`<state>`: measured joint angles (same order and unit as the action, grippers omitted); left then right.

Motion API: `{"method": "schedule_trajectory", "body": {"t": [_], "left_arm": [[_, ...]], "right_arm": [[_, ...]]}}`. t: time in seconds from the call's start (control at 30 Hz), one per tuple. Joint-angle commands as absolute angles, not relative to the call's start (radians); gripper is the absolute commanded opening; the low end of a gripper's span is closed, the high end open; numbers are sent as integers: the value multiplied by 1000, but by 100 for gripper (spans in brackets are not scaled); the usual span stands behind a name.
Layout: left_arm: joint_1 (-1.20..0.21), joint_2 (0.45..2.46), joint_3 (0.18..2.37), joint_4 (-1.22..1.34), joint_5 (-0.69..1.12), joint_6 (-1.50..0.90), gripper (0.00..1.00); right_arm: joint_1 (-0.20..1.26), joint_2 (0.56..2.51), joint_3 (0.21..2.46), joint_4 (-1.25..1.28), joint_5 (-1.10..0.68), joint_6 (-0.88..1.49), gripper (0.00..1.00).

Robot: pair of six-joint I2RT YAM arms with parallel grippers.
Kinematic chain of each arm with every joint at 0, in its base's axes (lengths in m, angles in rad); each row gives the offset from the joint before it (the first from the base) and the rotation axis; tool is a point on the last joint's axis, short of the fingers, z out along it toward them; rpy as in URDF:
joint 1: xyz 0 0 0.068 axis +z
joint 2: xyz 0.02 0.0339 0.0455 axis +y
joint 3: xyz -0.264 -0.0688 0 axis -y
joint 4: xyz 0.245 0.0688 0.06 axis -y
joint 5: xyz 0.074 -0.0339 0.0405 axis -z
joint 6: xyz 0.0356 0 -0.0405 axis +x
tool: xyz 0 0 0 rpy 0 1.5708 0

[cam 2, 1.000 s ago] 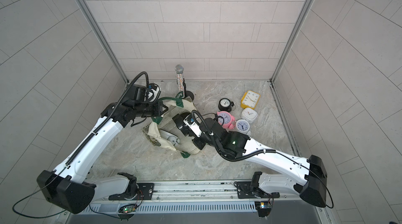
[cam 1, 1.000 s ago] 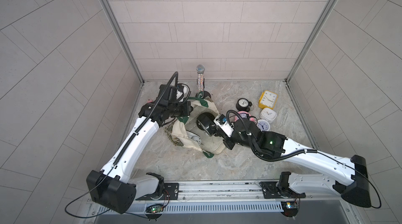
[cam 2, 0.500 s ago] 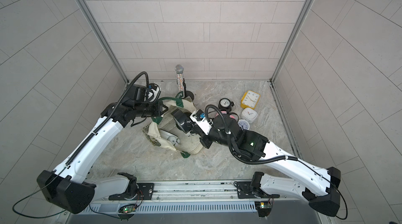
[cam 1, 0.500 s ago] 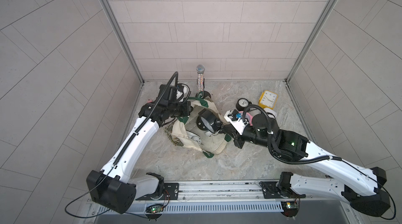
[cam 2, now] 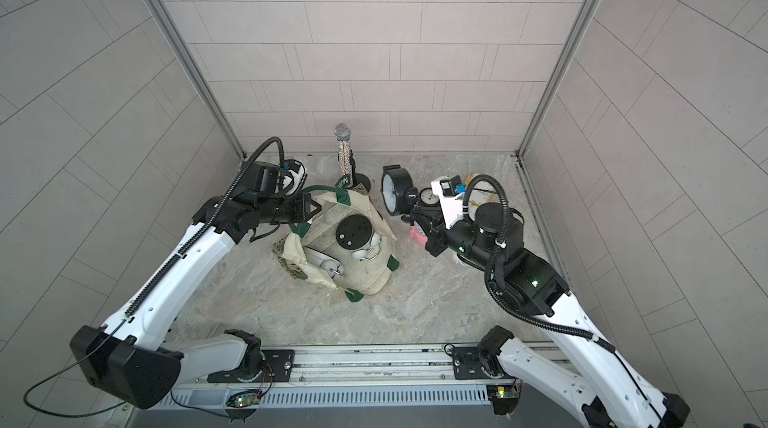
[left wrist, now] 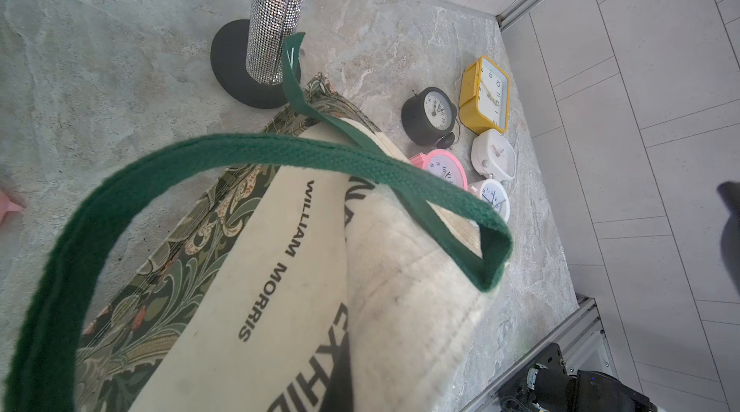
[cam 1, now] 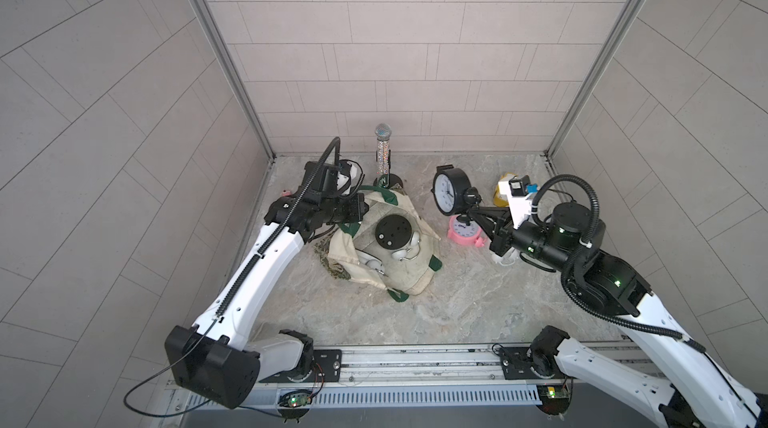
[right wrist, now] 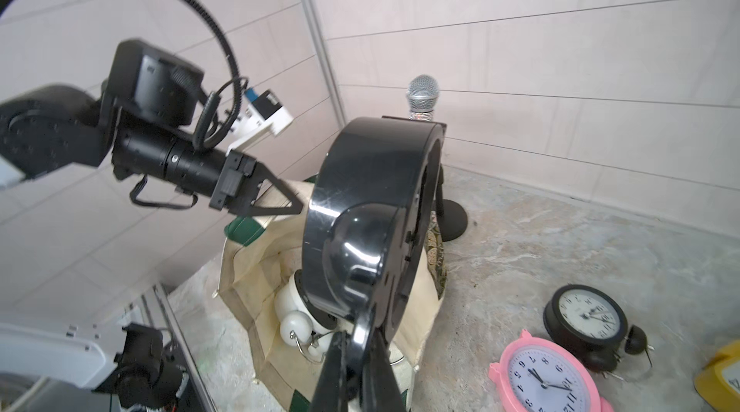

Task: Take the alarm clock out of the canvas bag
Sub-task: Place the alarm at the center of the board.

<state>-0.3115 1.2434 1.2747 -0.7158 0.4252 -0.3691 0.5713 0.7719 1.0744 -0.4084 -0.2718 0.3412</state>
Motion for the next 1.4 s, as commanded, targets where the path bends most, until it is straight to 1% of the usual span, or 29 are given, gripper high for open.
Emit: {"method": "schedule_trajectory", "body": {"t": [0.0, 0.23, 0.37, 0.7, 1.0, 1.13, 1.37], "left_arm": [[-305, 1210, 1276, -695, 433, -365, 0], [-304, 1214, 1280, -692, 434, -364, 0], [-304, 1221, 1274, -687, 431, -362, 0], [-304, 1235, 1275, -683, 439, -362, 0], [-304, 1238, 1280, -678, 444, -368, 0], [-304, 1239, 1281, -678, 444, -370, 0], [-304, 1237, 1280, -678, 446, -373, 0]], "right_arm": [[463, 737, 1055, -399, -368, 495, 0], [201, 742, 948, -452, -559, 712, 0], [142, 748, 844, -463, -599, 767, 0], [140, 755, 664, -472, -638, 843, 0], [140, 739, 561, -352, -670, 912, 0], [146, 745, 521, -253, -705, 958, 0], [178, 777, 450, 50, -764, 1101, 0]]}}
